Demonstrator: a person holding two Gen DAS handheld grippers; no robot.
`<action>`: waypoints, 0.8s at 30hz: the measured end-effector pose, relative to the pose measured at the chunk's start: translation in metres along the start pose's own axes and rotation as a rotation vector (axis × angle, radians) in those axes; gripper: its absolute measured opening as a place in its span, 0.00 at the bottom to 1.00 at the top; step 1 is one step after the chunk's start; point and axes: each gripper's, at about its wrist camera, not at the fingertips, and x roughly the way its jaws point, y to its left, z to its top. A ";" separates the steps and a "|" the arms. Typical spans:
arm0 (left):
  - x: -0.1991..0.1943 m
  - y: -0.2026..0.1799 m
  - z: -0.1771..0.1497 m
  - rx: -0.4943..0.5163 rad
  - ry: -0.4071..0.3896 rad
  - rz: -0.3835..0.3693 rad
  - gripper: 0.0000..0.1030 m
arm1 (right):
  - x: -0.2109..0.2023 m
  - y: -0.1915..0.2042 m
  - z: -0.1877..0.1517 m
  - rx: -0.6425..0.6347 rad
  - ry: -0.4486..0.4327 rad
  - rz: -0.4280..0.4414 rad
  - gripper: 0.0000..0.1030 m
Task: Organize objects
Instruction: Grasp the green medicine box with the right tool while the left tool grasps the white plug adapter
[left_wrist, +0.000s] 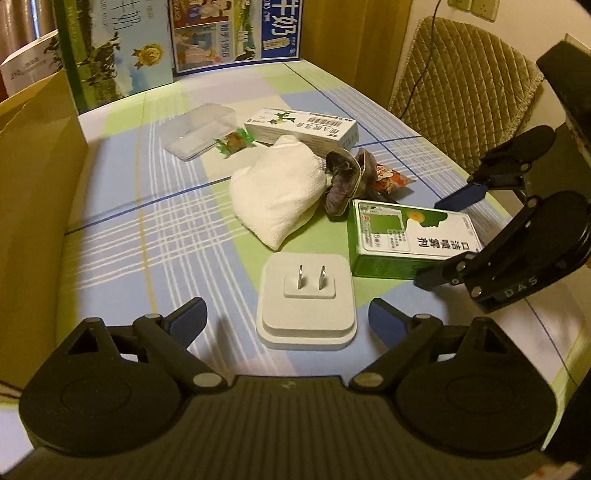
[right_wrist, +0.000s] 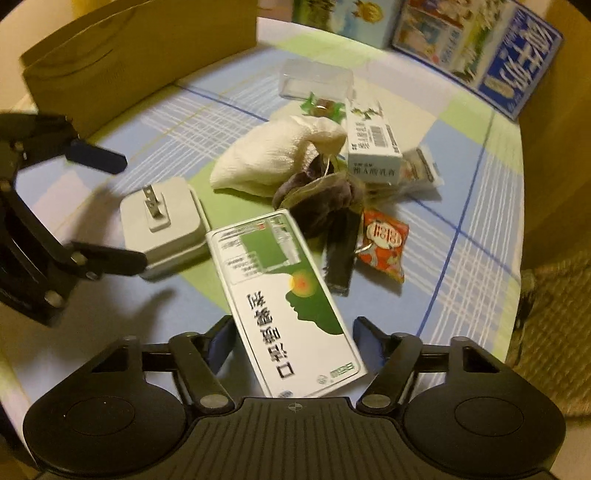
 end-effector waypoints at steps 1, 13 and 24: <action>0.001 0.000 0.000 0.004 0.002 -0.002 0.87 | -0.002 0.002 0.001 0.029 0.014 0.004 0.58; 0.017 0.000 0.003 0.009 -0.001 -0.027 0.71 | -0.004 0.024 0.000 0.232 0.012 -0.084 0.56; 0.024 0.000 0.000 0.056 0.020 -0.014 0.58 | 0.005 0.026 0.001 0.237 -0.057 -0.100 0.52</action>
